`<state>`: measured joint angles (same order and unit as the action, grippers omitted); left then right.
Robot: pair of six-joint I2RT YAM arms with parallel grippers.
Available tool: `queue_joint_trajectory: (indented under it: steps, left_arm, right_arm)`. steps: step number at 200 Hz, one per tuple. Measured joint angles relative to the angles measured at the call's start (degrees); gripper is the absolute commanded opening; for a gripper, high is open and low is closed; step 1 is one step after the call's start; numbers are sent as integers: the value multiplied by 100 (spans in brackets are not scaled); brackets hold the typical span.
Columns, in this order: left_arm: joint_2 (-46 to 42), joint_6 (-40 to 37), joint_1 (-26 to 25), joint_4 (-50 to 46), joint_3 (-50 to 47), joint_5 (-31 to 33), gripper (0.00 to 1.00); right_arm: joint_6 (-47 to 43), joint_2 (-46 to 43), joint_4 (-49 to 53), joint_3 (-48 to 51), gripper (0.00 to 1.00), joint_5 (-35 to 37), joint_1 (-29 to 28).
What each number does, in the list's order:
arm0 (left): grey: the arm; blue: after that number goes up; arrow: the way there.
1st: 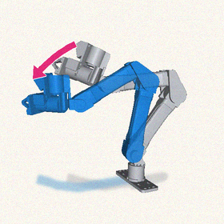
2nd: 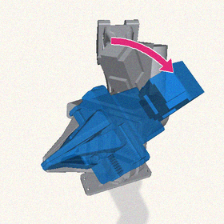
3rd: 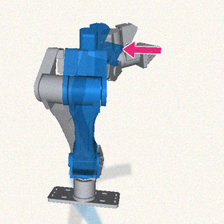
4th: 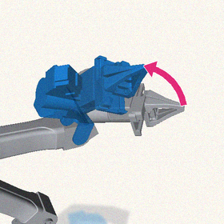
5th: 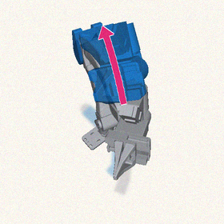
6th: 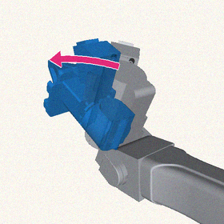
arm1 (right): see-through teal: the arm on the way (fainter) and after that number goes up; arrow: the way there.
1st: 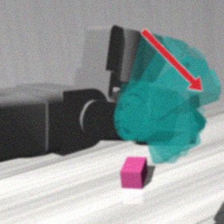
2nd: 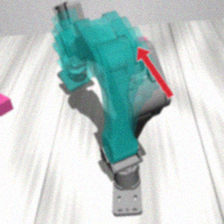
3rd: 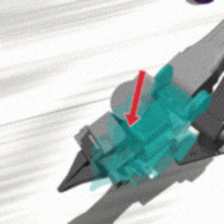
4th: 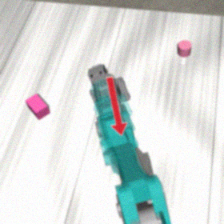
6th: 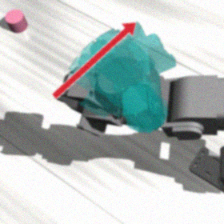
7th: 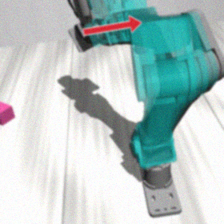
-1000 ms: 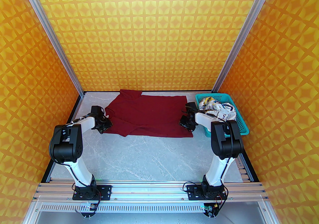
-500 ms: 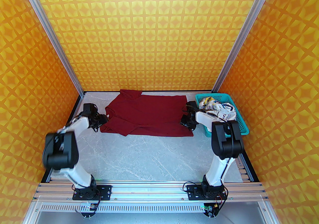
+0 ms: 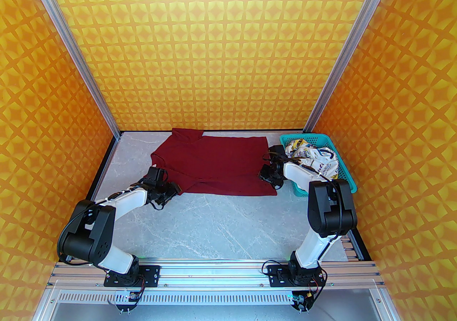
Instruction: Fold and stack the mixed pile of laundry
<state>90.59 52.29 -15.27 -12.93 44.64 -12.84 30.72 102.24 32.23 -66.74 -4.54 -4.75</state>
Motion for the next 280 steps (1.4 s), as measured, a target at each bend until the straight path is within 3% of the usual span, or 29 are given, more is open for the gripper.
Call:
queue_joint_trajectory:
  steps: [37,79,144,181,260,280]
  left_arm:
    - [402,249,-160,304,295,24,34]
    - [540,407,-195,468,435,55,0]
    - [540,330,-238,433,673,122,0]
    - [741,4,-238,195,1458,160,0]
    - [2203,-1012,-197,-304,3405,181,0]
    - [2643,-1255,-175,-437,3901,179,8]
  right_arm:
    - [-2,0,-15,17,37,-55,0]
    - [-9,0,-17,39,37,-70,0]
    - [-20,0,-17,39,37,-146,0]
    - [-20,0,-15,39,37,-144,0]
    - [-61,0,-13,39,37,-144,0]
    - [-68,0,-13,39,37,-146,0]
